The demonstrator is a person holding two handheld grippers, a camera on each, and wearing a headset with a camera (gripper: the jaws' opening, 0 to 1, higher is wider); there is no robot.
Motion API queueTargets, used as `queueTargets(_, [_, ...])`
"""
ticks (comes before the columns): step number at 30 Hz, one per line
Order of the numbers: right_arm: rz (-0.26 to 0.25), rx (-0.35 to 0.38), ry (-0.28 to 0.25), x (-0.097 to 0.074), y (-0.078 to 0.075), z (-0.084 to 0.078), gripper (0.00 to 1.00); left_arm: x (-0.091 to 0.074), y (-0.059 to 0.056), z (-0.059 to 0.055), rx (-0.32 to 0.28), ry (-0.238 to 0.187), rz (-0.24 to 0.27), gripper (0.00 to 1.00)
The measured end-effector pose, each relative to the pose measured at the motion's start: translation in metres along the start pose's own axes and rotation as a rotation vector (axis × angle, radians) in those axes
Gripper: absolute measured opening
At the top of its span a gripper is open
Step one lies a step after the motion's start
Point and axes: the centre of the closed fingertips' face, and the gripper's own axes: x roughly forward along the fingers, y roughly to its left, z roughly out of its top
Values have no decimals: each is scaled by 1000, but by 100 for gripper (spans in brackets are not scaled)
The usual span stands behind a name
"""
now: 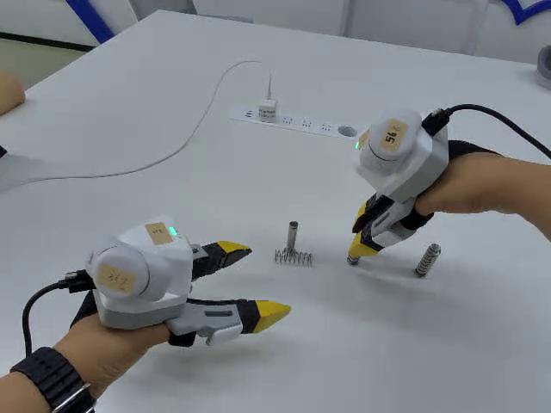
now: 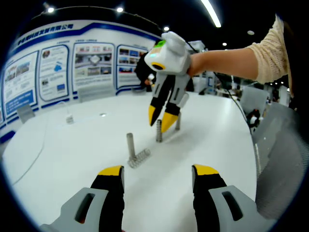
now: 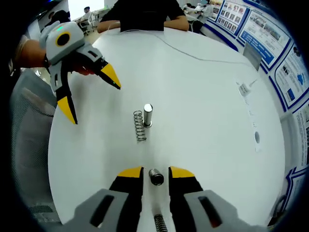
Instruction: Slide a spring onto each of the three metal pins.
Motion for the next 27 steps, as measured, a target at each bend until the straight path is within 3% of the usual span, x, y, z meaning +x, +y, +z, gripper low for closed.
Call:
queueTargets(11, [28, -45, -38, 11, 13, 23, 21, -2, 0, 1, 3, 0, 4, 57])
queueTargets(27, [60, -71, -56, 39, 18, 36, 17, -3, 3, 0, -2, 2, 10, 57])
